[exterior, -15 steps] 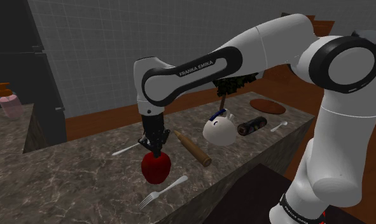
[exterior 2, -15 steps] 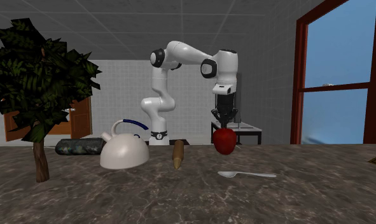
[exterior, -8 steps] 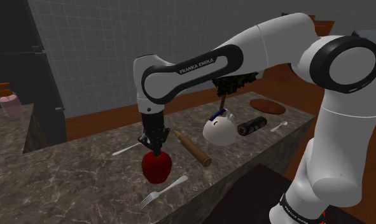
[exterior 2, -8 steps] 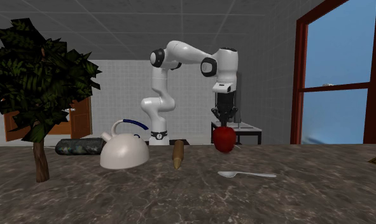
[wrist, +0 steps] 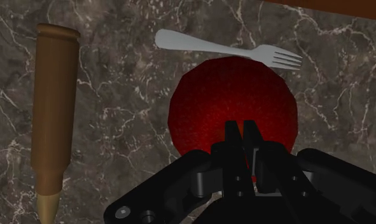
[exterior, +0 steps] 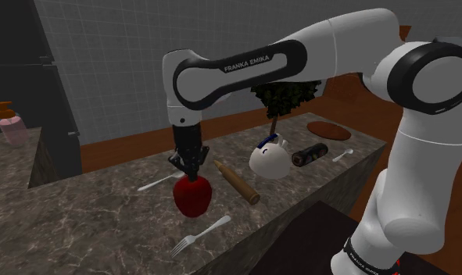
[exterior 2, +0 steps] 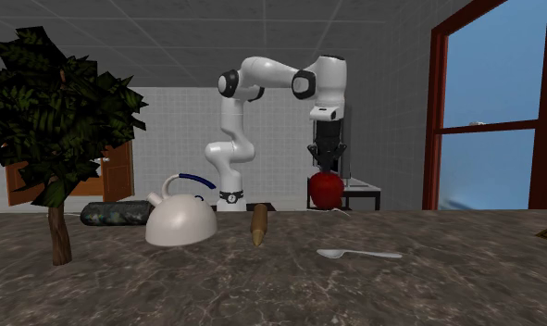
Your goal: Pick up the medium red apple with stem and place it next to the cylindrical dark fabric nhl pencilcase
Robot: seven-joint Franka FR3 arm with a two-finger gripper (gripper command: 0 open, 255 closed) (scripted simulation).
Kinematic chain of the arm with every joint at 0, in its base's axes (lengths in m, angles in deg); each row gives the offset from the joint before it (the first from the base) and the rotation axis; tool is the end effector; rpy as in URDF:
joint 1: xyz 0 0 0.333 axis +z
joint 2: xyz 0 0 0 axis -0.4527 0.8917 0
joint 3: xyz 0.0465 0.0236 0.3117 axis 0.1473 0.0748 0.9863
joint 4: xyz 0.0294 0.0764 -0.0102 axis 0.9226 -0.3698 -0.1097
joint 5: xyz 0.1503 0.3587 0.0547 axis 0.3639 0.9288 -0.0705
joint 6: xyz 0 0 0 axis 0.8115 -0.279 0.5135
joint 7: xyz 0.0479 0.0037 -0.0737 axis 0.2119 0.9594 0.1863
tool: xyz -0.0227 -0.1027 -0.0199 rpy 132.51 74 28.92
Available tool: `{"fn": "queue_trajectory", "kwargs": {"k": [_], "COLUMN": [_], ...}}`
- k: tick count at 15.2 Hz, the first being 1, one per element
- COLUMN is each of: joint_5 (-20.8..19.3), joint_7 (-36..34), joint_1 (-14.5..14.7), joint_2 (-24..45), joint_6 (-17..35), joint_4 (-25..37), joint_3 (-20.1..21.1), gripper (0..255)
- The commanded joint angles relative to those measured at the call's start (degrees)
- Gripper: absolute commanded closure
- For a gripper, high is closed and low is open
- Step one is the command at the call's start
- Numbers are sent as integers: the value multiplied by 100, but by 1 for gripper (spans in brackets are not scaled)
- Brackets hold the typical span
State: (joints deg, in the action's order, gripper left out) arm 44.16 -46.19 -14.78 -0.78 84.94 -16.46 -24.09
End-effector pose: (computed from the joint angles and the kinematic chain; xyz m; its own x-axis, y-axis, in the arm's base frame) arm 0.5057 0.2918 0.4490 0.9751 0.0255 -0.2202 0.0115 -0.9978 -0.0646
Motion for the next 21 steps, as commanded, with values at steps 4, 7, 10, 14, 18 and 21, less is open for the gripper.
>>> {"fn": "queue_trajectory", "kwargs": {"k": [4, 7, 10, 14, 18, 21], "joint_5": [12, 15, 17, 15, 10, 2], "joint_7": [-36, -60, -87, -128, -173, -212], "joint_1": [-6, -9, -10, -9, -5, 0], "joint_2": [-69, -95, -109, -108, -85, -51], "joint_6": [-365, -587, -812, -1116, -1427, -1666], "joint_4": [300, 499, 712, 1019, 1356, 1630], "joint_3": [2, 3, 4, 6, 9, 13], "gripper": [255, 255, 255, 255, 255, 255]}}
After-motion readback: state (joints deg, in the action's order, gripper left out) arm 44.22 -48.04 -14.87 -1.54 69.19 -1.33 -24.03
